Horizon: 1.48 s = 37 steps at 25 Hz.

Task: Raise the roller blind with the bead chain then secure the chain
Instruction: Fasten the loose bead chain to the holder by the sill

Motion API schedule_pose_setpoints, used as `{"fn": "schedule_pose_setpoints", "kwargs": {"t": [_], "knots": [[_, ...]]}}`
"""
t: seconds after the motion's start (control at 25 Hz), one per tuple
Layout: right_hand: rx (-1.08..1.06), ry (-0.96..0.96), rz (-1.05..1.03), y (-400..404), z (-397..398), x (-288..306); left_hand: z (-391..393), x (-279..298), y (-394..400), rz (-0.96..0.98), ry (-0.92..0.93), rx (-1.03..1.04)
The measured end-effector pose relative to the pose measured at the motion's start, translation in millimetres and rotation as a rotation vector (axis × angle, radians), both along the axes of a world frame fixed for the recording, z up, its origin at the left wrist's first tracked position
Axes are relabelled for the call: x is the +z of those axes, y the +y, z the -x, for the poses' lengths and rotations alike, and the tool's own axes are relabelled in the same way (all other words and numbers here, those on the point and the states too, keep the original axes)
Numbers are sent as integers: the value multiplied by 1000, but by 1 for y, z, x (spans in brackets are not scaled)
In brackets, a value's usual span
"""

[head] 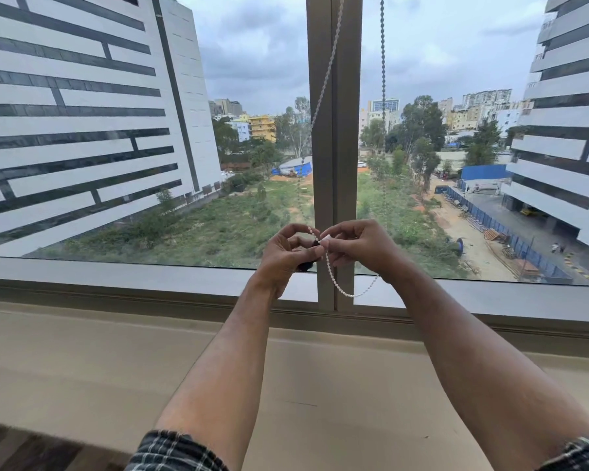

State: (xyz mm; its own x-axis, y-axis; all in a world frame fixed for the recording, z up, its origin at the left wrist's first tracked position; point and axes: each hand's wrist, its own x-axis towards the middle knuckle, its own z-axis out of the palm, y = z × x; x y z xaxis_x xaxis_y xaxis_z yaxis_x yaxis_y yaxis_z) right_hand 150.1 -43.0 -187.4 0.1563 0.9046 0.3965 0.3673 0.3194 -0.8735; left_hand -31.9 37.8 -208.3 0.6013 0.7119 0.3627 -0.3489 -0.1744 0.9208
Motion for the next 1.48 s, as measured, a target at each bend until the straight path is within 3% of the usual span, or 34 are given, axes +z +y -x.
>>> {"fn": "schedule_pose_setpoints", "kwargs": {"t": [0.16,0.48,0.8,1.24,1.48], "knots": [[14,69,29,-2,1,1,0,4,1,-24,14,-22],[75,4,-81,-9,0,5,3,5,-1,-26,32,-29],[46,-137,-43,-4,-3,16,5,7,-2,-105,77,8],[106,77,41,-5,0,7,9,3,2,-111,86,108],[55,55,53,-4,4,8,8,5,0,-119,100,125]]}}
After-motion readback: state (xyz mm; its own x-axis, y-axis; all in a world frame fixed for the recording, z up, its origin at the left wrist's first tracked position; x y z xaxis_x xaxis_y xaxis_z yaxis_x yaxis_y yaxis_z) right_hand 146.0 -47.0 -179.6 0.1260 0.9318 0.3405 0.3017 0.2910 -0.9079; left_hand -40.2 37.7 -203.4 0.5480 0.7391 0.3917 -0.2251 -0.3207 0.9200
